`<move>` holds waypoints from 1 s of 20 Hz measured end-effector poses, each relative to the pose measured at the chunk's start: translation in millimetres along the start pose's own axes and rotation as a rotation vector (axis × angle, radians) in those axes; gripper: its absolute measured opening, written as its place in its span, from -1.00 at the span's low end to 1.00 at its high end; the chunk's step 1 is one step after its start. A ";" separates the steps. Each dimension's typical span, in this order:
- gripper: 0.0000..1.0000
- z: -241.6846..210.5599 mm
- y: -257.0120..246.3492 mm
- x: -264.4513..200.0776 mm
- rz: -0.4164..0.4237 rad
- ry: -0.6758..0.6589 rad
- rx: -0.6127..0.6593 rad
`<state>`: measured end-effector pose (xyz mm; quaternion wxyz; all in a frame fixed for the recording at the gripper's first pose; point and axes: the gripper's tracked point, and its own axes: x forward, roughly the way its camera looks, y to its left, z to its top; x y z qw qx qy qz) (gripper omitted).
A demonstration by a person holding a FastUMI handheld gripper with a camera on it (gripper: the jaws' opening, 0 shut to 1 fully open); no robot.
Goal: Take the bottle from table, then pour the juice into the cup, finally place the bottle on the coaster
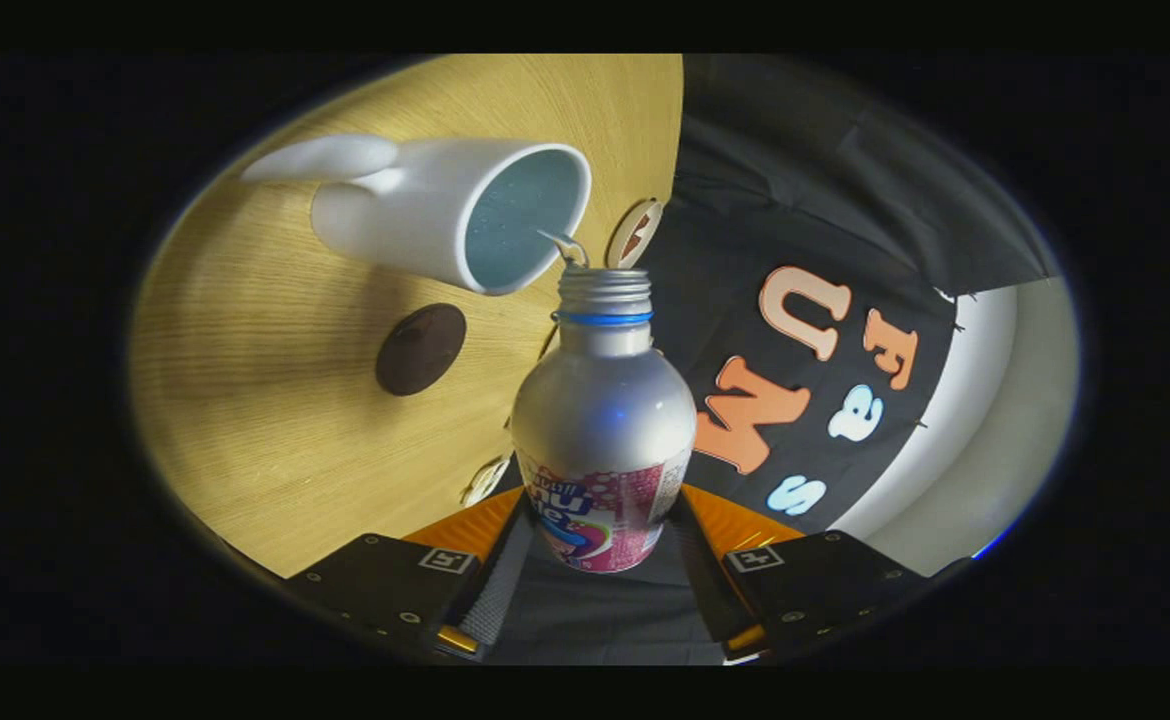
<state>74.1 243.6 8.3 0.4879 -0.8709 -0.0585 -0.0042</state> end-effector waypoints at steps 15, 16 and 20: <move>0.52 1.5 -11.7 1.7 -0.010 0.006 -0.063; 0.52 2.0 -12.0 2.2 -0.010 0.003 -0.072; 0.52 3.9 -8.2 2.4 -0.002 -0.003 -0.091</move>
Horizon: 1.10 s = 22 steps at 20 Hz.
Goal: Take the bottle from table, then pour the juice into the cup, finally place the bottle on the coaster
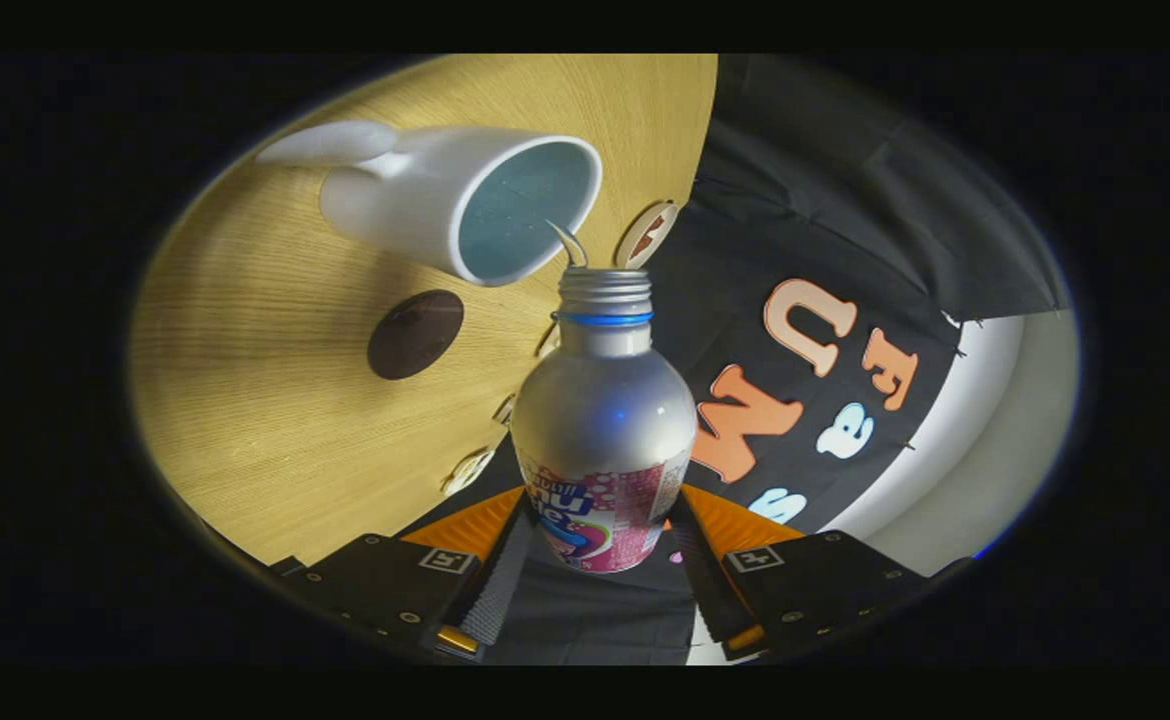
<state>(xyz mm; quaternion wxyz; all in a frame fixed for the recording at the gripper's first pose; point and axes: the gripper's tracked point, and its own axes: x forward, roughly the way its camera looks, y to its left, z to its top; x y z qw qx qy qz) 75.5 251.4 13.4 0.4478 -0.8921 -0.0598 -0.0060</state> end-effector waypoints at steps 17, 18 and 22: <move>0.52 -3.8 -5.4 0.5 -0.005 -0.003 -0.076; 0.52 -3.3 -6.2 1.1 -0.008 -0.004 -0.083; 0.52 -3.4 -5.4 0.3 -0.003 -0.003 -0.087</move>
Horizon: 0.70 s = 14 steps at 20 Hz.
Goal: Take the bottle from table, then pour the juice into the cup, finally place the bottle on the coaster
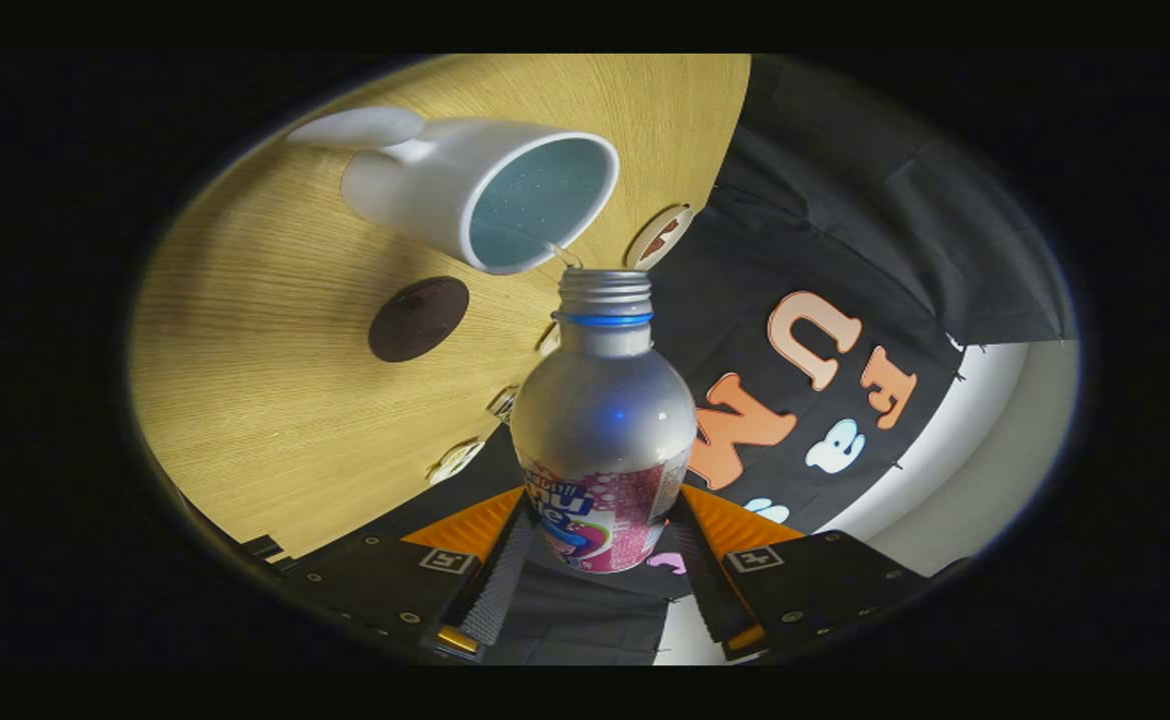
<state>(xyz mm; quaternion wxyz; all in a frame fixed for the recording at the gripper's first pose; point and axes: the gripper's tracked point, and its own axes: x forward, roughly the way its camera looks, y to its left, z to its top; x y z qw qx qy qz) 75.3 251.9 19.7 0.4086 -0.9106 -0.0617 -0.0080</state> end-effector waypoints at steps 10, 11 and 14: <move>0.52 -1.7 -3.2 0.4 -0.012 0.010 -0.025; 0.52 -1.8 -3.7 1.0 -0.013 0.011 -0.028; 0.52 -1.5 -3.5 1.7 -0.016 0.013 -0.040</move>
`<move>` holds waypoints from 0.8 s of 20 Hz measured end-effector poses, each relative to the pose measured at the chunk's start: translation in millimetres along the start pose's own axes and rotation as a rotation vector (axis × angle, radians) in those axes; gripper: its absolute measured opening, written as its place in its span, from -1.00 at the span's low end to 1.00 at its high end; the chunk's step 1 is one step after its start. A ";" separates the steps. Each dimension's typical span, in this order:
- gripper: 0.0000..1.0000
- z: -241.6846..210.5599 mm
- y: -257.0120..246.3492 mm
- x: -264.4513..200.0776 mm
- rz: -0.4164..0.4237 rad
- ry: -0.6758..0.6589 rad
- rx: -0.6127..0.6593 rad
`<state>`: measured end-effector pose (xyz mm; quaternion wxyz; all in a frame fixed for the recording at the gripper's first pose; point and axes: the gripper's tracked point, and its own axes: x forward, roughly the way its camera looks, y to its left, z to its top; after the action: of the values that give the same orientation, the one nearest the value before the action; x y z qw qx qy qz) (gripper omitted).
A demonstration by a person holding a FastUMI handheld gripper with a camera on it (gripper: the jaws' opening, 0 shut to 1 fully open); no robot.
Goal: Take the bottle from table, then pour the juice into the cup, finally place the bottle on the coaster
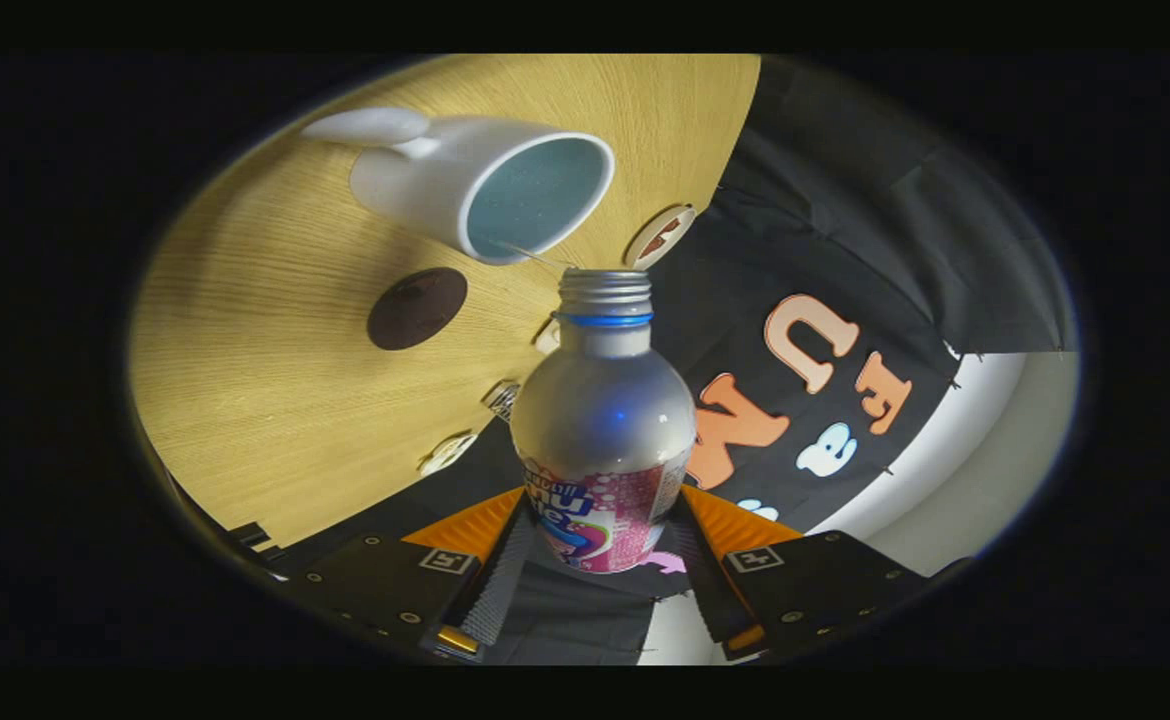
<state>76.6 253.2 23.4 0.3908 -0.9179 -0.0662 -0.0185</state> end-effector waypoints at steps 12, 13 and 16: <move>0.52 0.4 -4.6 -0.8 -0.023 0.007 -0.026; 0.52 -0.4 -4.3 0.4 -0.025 0.007 -0.028; 0.52 -0.7 -4.7 -0.8 -0.028 0.011 -0.031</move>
<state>75.2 255.9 27.2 0.3766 -0.9227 -0.0763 -0.0302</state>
